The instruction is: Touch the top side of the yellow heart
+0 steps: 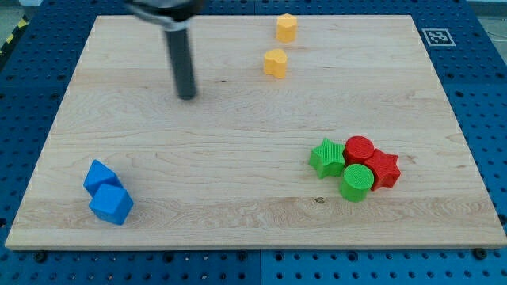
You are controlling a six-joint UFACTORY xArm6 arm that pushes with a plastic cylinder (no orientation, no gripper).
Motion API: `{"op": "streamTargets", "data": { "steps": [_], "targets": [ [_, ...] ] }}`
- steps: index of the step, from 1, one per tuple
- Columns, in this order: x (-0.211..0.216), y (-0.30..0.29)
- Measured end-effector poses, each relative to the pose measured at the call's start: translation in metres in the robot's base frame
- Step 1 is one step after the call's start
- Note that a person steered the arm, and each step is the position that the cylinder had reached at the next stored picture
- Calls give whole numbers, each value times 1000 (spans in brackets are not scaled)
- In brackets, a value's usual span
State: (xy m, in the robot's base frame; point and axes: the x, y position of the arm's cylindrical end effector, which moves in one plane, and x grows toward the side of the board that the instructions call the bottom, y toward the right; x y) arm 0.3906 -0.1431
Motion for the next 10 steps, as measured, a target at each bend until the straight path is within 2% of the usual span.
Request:
{"op": "streamTargets", "data": {
  "steps": [1,2,3,4,5,6,9,10],
  "targets": [
    [-1,-24],
    [-30,-33],
    [-76,-22],
    [-97,6],
    [-98,34],
    [-98,87],
    [-97,178],
    [-76,202]
  ]
}}
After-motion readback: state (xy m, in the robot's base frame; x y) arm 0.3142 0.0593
